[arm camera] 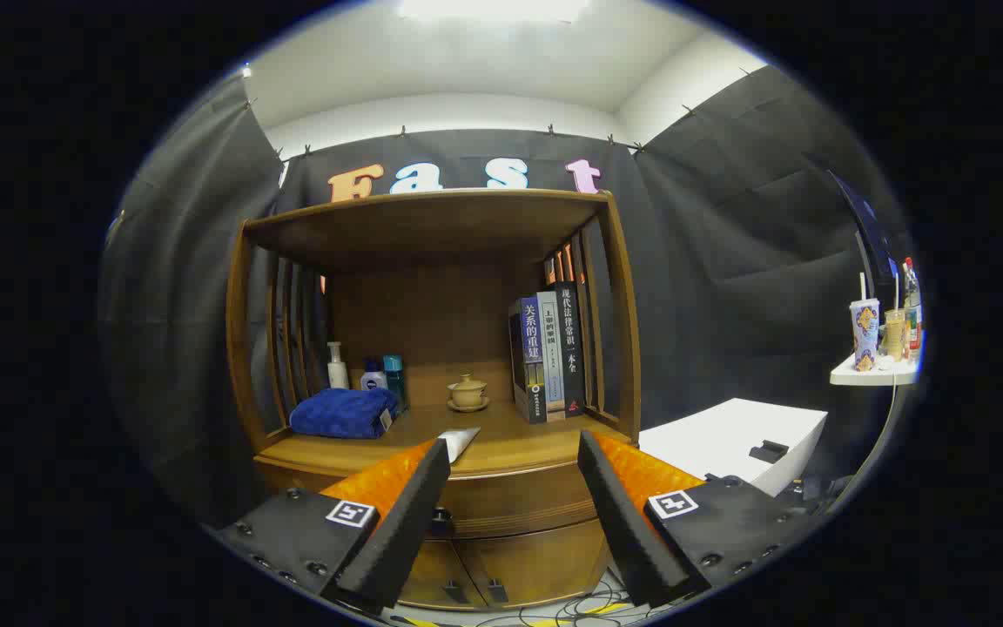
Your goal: Pull open the drawer, take out the items inside it, and place them on the countertop above the cabinet.
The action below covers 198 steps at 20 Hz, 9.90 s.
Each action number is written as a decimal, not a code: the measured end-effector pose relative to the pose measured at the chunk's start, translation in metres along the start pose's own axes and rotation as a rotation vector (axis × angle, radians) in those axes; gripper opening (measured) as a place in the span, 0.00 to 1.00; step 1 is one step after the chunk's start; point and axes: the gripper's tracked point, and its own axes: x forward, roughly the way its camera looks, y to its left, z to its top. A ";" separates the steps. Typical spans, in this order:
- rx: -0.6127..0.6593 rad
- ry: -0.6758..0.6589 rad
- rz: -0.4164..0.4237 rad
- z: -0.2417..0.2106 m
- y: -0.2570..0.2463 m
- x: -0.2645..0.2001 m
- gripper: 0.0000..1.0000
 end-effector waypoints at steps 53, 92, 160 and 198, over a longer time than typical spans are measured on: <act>-0.056 0.268 0.209 -0.225 0.077 0.144 0.77; -0.019 0.437 0.231 -0.217 0.067 0.026 0.38; -0.282 0.456 0.127 -0.087 0.091 0.257 0.99; -0.205 0.662 0.361 -0.132 0.112 0.095 0.46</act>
